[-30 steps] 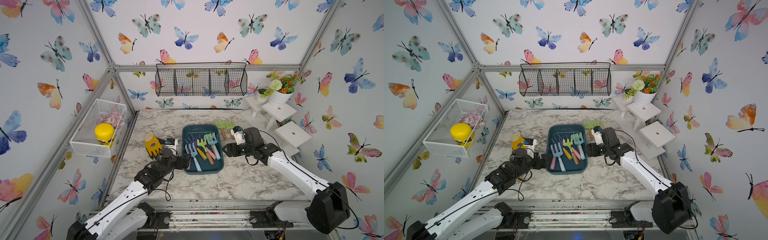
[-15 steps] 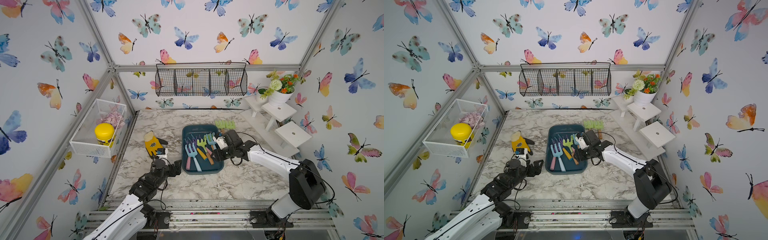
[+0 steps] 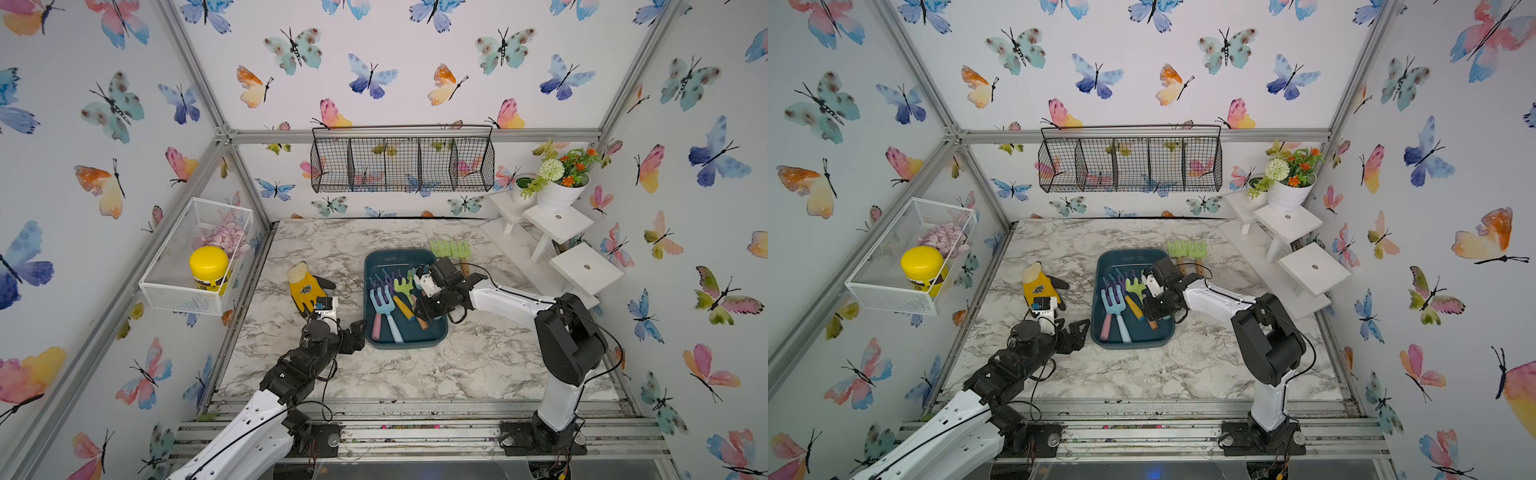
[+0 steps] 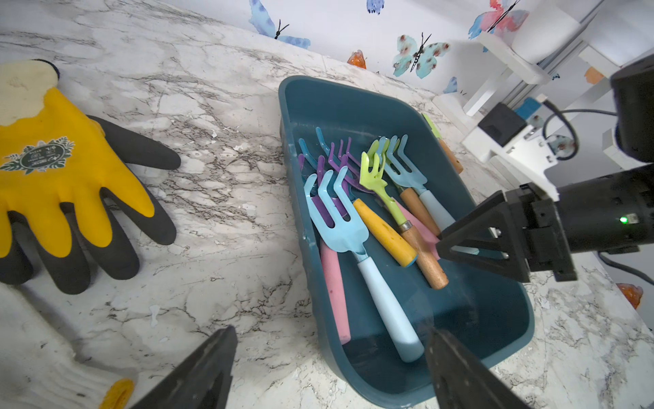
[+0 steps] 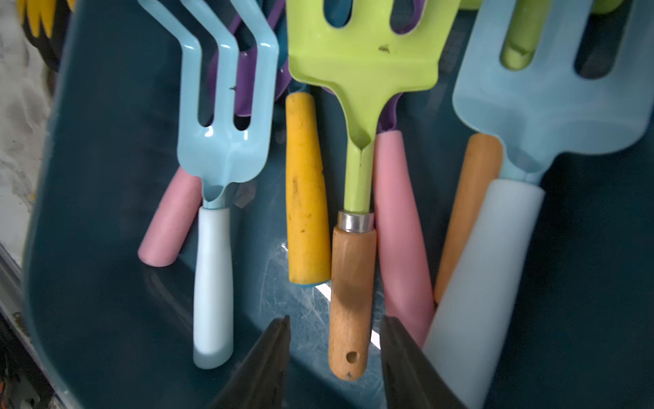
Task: Take the hand rake out of the storage box
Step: Pick up the rake from the storage box.
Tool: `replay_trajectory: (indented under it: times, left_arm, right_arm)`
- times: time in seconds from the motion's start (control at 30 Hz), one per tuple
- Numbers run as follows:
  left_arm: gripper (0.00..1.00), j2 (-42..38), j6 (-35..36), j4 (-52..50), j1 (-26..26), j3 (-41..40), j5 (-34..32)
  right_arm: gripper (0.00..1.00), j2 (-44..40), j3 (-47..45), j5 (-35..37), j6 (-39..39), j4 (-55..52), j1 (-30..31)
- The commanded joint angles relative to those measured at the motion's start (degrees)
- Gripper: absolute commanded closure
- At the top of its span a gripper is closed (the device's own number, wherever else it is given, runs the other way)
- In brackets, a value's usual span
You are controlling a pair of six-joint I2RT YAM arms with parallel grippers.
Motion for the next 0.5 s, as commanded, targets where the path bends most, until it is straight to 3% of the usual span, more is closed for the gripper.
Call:
replay_trajectory:
  times: [0.0, 0.47]
  left_arm:
    - [0.11, -0.41, 0.24, 1.13, 0.24, 0.69, 2.25]
    - [0.11, -0.2, 0.17, -0.18, 0.24, 2.6, 3.68]
  right_arm:
    - [0.54, 1.96, 3.23, 3.96, -0.75, -3.42, 0.99]
    - [0.57, 9.27, 8.89, 10.35, -0.42, -8.25, 2.76]
